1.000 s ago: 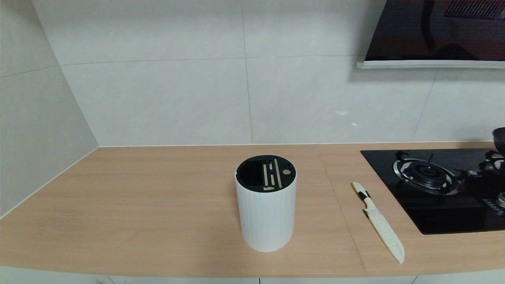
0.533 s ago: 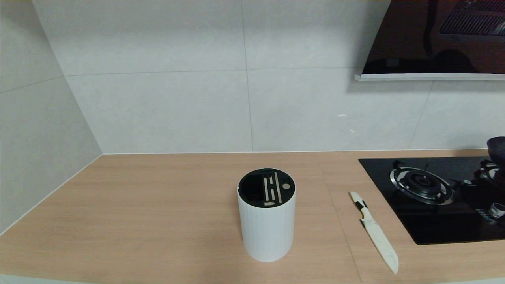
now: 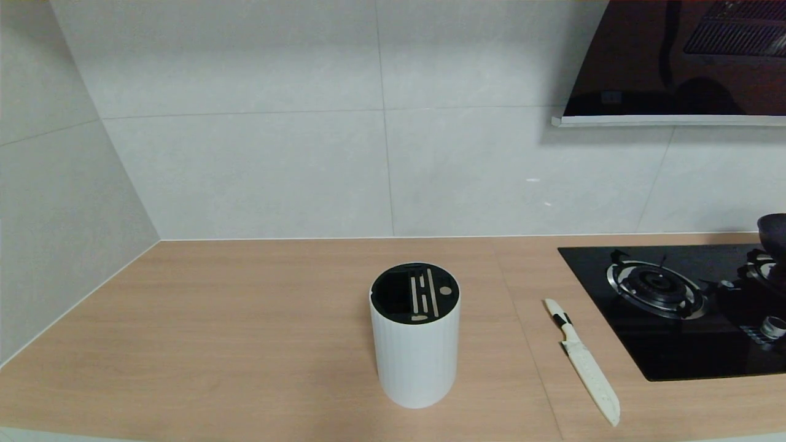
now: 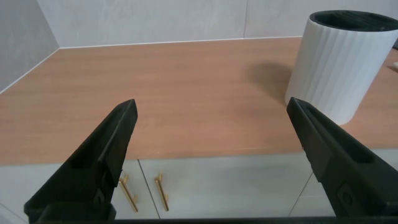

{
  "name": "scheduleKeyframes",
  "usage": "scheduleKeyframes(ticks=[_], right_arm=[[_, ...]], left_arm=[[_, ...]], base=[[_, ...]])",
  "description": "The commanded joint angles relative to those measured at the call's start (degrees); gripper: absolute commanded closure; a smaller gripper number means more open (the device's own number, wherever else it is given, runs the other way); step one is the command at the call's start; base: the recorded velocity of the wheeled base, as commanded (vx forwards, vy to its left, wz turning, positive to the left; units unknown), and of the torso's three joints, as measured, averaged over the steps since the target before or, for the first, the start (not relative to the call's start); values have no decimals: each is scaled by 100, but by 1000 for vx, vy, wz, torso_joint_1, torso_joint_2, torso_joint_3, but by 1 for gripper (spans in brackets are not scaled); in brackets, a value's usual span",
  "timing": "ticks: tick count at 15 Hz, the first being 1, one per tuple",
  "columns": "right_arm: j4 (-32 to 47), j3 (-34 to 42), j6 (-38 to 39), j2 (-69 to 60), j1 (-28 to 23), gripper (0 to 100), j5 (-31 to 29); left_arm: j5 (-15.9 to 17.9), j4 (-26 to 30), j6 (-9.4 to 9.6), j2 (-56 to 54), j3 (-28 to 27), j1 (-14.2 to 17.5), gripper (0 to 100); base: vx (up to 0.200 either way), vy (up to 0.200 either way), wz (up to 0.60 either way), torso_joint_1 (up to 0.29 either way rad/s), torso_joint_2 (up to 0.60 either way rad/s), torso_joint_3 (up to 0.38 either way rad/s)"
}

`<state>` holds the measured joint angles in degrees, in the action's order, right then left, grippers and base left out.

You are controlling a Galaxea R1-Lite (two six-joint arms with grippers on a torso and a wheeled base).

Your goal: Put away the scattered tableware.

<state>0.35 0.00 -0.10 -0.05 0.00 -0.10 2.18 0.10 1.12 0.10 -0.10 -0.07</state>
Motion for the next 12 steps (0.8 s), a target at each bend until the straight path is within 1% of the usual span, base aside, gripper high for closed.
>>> scheduleKeyframes(ticks=[1,4,5,6,7,9,11,12], right_arm=[[9,0,-52,5,0,0,-8],[-9,0,-140,5,0,0,-17],[-246,-211,-105,5,0,0,10],[-255,-510,10,49,0,0,45],[-220,-598,10,312,44,0,54],[-211,-844,10,1323,53,0,221],[-220,-1143,19,2334,149,0,528],[-220,-1433,19,3336,264,0,643]], left_arm=[[-7,-1,2,-1,1,7,0],[2,-1,2,-1,1,-1,0],[2,-1,2,-1,1,-1,0],[2,-1,2,-1,1,-1,0],[-7,-1,2,-1,1,-1,0],[2,-1,2,-1,1,-1,0],[2,-1,2,-1,1,7,0],[2,-1,2,-1,1,-1,0]], base=[[0,0,0,0,0,0],[0,0,0,0,0,0],[0,0,0,0,0,0],[0,0,0,0,0,0],[0,0,0,0,0,0],[0,0,0,0,0,0],[0,0,0,0,0,0],[0,0,0,0,0,0]])
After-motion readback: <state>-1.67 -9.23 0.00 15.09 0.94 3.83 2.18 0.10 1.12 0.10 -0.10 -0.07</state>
